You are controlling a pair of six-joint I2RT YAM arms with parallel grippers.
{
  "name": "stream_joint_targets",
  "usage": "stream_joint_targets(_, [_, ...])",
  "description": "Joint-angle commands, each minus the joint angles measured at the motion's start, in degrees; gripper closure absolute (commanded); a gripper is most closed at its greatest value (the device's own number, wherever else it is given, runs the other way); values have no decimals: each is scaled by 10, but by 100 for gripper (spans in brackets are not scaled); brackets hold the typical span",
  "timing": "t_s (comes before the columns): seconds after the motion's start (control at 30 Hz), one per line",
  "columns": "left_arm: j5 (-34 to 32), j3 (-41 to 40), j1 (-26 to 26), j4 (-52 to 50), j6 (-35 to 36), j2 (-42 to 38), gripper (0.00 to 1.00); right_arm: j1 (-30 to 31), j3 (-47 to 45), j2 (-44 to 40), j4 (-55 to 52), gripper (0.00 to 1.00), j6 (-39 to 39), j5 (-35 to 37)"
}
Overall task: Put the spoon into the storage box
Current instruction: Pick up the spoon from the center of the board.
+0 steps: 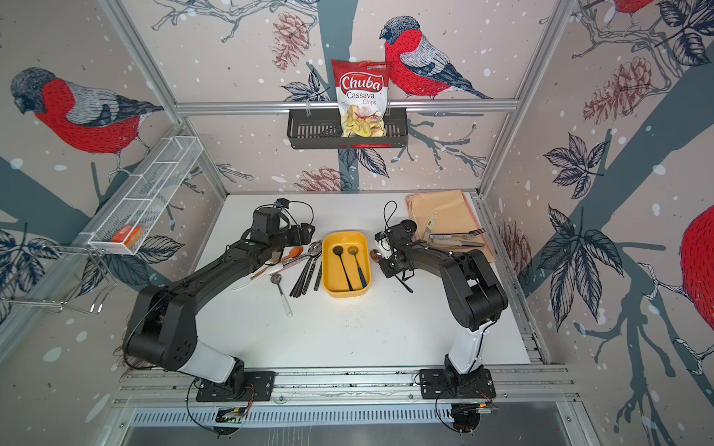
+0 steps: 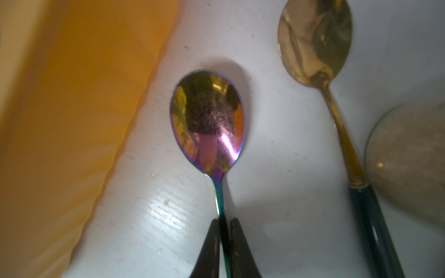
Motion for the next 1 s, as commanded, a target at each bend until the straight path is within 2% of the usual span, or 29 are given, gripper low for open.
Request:
stream_joint_targets(0.0, [6, 2, 0, 14, 9, 1, 16, 8, -9, 11, -62, 90, 15, 10])
stream_joint_targets(0.6, [6, -2, 5, 10, 16, 0, 16, 11, 29, -67, -63, 100, 109, 33])
stream_joint_targets(0.8, [7, -17, 14, 7, 23, -3, 16, 12, 101, -68, -105, 100, 159, 25])
stream_joint_targets(0.97, [7, -34, 27, 3, 32, -15, 16, 41, 182, -39, -133, 100, 202, 21])
